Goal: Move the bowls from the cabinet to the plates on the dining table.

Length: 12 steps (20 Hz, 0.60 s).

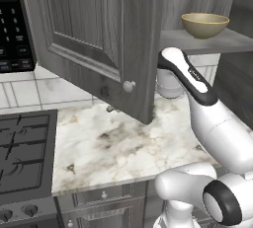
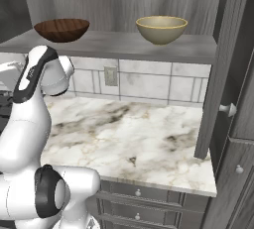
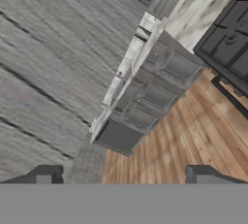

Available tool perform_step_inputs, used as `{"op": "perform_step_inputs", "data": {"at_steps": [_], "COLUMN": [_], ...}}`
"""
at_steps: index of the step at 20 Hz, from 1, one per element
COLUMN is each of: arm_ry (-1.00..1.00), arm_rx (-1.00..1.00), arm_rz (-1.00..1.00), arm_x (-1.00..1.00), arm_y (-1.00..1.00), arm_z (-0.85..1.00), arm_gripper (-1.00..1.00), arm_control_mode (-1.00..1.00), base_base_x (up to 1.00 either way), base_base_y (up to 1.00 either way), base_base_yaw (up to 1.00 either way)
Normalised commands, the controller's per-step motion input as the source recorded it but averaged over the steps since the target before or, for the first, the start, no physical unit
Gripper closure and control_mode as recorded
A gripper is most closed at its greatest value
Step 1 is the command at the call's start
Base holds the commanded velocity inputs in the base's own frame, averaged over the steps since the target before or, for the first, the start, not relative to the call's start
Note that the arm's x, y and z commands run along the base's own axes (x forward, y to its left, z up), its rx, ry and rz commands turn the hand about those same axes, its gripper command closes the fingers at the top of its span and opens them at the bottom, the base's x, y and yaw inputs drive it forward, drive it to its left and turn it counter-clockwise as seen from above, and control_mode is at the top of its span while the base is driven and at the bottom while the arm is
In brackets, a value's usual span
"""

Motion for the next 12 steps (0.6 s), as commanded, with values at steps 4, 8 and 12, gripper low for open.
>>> {"op": "perform_step_inputs", "data": {"at_steps": [4, 8, 12], "arm_ry": [-0.14, -0.17, -0.2], "arm_rx": [0.0, 0.0, 0.0], "arm_rz": [0.19, 0.12, 0.04], "arm_x": [-0.24, -0.31, -0.35], "arm_y": [0.81, 0.79, 0.65], "arm_z": [-0.11, -0.11, -0.06], "arm_gripper": [-1.0, -1.0, -1.0], "arm_control_mode": [-1.0, -1.0, -1.0], "base_base_x": [0.0, 0.0, 0.0], "base_base_y": [0.0, 0.0, 0.0], "base_base_yaw": [0.0, 0.0, 0.0]}}
